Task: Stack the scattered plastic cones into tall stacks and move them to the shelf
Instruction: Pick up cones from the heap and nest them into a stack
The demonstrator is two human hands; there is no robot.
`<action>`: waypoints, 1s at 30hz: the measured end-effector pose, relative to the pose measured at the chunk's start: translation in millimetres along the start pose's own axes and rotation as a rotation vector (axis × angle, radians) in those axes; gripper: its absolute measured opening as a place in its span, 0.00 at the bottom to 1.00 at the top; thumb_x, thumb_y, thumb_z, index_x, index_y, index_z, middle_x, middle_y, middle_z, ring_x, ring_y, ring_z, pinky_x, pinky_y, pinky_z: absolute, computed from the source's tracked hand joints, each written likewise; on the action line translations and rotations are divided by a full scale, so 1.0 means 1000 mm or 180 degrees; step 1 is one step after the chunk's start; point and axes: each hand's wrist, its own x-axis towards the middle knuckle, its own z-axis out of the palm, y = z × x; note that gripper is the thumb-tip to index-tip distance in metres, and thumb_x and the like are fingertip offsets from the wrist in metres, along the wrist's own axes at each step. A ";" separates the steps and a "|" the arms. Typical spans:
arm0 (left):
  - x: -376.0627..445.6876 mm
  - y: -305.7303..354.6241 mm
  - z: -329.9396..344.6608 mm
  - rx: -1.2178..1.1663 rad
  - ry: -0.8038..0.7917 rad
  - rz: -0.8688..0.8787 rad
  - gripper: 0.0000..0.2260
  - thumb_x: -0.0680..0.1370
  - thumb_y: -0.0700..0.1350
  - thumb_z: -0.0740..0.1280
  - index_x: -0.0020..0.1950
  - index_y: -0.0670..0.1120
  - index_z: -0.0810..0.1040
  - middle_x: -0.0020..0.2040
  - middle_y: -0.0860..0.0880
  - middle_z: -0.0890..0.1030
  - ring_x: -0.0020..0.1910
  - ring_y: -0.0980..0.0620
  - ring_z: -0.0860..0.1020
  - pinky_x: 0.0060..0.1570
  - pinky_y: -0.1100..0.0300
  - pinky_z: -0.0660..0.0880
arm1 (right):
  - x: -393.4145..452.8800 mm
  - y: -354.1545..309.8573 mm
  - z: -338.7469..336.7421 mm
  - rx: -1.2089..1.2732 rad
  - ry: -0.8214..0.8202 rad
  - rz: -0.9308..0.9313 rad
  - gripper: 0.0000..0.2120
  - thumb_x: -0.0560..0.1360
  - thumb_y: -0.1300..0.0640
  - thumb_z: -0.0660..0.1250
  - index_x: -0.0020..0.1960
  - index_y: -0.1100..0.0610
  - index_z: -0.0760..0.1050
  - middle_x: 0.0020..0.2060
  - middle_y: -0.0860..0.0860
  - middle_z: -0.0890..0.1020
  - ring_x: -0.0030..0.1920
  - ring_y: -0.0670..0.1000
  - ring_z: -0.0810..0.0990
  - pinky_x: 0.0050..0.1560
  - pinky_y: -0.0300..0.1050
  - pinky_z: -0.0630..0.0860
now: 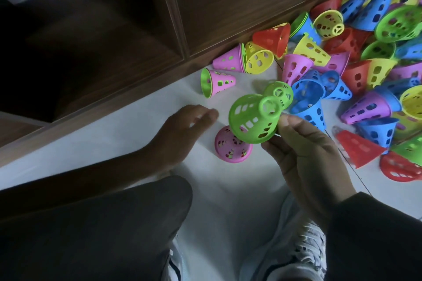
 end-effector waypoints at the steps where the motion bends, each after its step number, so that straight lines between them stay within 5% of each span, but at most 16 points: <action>1: 0.003 -0.003 -0.006 0.0062 0.0060 0.0005 0.36 0.69 0.75 0.54 0.66 0.53 0.77 0.62 0.56 0.79 0.61 0.59 0.77 0.61 0.55 0.76 | 0.000 0.001 0.001 -0.0125 -0.0007 0.0019 0.07 0.80 0.62 0.62 0.49 0.62 0.79 0.45 0.58 0.85 0.45 0.53 0.85 0.46 0.42 0.81; 4: 0.015 -0.007 -0.021 0.0217 0.0208 0.0042 0.38 0.69 0.74 0.53 0.66 0.49 0.77 0.62 0.52 0.80 0.61 0.56 0.77 0.63 0.50 0.76 | 0.001 0.007 0.000 -0.0522 0.0046 0.0006 0.08 0.80 0.63 0.63 0.51 0.66 0.79 0.44 0.60 0.85 0.44 0.54 0.85 0.45 0.41 0.82; 12: 0.060 -0.012 -0.032 0.1085 0.0772 0.1010 0.16 0.77 0.54 0.67 0.62 0.50 0.77 0.59 0.53 0.75 0.56 0.55 0.73 0.51 0.60 0.73 | 0.005 0.023 -0.003 -0.1548 0.0246 -0.0041 0.06 0.79 0.62 0.67 0.47 0.60 0.83 0.37 0.56 0.86 0.37 0.52 0.84 0.44 0.44 0.83; 18: 0.089 -0.021 -0.036 0.2019 0.0507 0.1568 0.27 0.76 0.55 0.64 0.74 0.47 0.71 0.72 0.47 0.70 0.71 0.47 0.70 0.68 0.54 0.68 | 0.017 0.031 -0.009 -0.2075 0.0429 -0.0004 0.06 0.78 0.61 0.69 0.44 0.57 0.83 0.35 0.54 0.86 0.37 0.55 0.86 0.48 0.53 0.84; 23: 0.098 -0.016 -0.038 0.2075 0.0437 0.1682 0.26 0.76 0.56 0.66 0.71 0.46 0.70 0.71 0.46 0.70 0.70 0.45 0.71 0.66 0.46 0.71 | 0.027 0.030 -0.018 -0.2345 0.0526 -0.0079 0.04 0.78 0.59 0.71 0.44 0.54 0.82 0.36 0.51 0.85 0.36 0.53 0.86 0.50 0.58 0.83; 26: 0.101 -0.014 -0.036 0.2180 0.0391 0.1811 0.25 0.75 0.56 0.67 0.68 0.45 0.71 0.67 0.45 0.74 0.66 0.44 0.73 0.62 0.44 0.72 | 0.036 0.020 -0.025 -0.2525 0.0578 -0.0315 0.02 0.78 0.56 0.70 0.50 0.52 0.80 0.39 0.50 0.85 0.37 0.51 0.86 0.49 0.58 0.83; 30: 0.104 -0.012 -0.032 0.2167 0.0412 0.1838 0.26 0.74 0.58 0.72 0.65 0.45 0.71 0.61 0.46 0.76 0.59 0.46 0.75 0.55 0.45 0.75 | 0.052 0.004 -0.032 -0.2442 0.0668 -0.0499 0.16 0.80 0.55 0.68 0.66 0.49 0.70 0.48 0.53 0.84 0.38 0.52 0.87 0.49 0.58 0.84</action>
